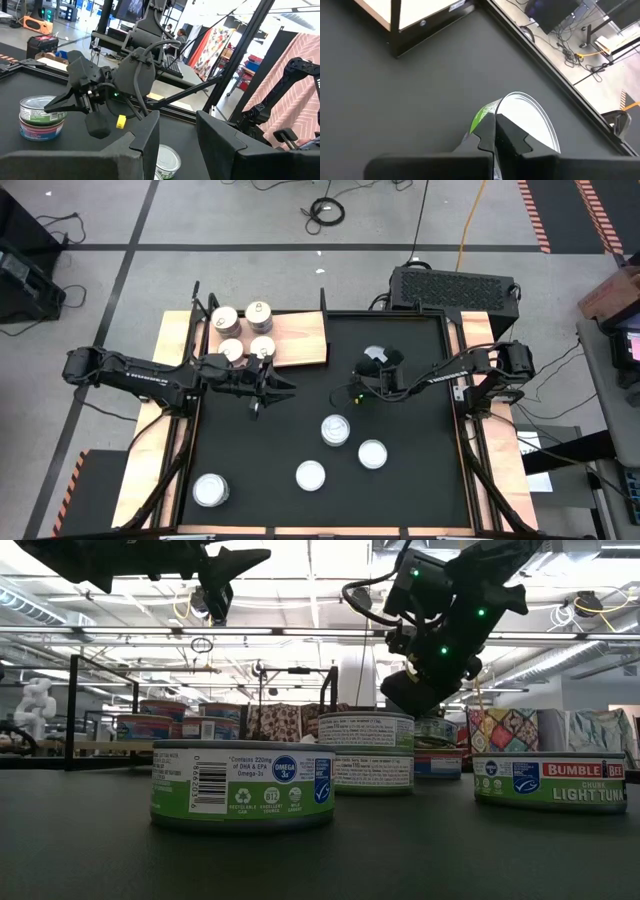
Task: Stack canned seafood by type on shelf
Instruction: Remove the green and white tuna can from the top of the blue and pink tuna can on the table
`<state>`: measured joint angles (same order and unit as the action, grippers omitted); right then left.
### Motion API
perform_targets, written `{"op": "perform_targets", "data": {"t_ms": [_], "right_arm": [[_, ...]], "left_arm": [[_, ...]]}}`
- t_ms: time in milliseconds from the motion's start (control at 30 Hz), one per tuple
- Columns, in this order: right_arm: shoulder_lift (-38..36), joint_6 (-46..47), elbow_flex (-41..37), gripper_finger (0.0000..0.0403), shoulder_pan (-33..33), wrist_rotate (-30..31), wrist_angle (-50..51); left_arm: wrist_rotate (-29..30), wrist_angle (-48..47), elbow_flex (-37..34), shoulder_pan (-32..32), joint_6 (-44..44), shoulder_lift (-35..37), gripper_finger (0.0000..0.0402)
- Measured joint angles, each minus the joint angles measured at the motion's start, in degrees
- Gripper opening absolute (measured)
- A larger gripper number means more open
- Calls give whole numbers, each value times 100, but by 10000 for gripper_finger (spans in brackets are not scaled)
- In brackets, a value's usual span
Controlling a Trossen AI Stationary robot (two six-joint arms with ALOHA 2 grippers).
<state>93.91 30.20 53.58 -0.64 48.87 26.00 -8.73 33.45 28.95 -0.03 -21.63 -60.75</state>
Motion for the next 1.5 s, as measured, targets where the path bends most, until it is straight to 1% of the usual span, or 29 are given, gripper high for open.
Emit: {"op": "perform_targets", "data": {"t_ms": [233, 467, 733, 800, 1000, 1267, 1433, 1500], "right_arm": [[-2, 5, 2, 0, 3, 10, 9], [-4, -76, 30, 0, 178, 5, -30], [-7, -60, 315, 0, 628, -130, 332], [-15, 83, 326, 0, 816, -150, 394], [-15, 852, 280, 0, 1499, -591, 789], [-15, 1962, -29, 0, 2237, -601, 864], [-15, 2325, -164, 0, 2493, -600, 848], [-15, 2439, -193, 0, 2552, -671, 851]], "left_arm": [[4, 4, 0, 0, -6, 0, 130], [4, 4, 0, 0, -7, 0, 130], [7, -4, 0, 0, 31, 0, 130], [9, -9, 0, 0, 129, 0, 130], [35, -12, 0, -2, 250, 0, 130], [38, -20, 2, -30, 247, -90, 130], [212, 28, 2, -92, 240, -342, 130], [223, 82, 2, -92, 91, -449, 130]]}}
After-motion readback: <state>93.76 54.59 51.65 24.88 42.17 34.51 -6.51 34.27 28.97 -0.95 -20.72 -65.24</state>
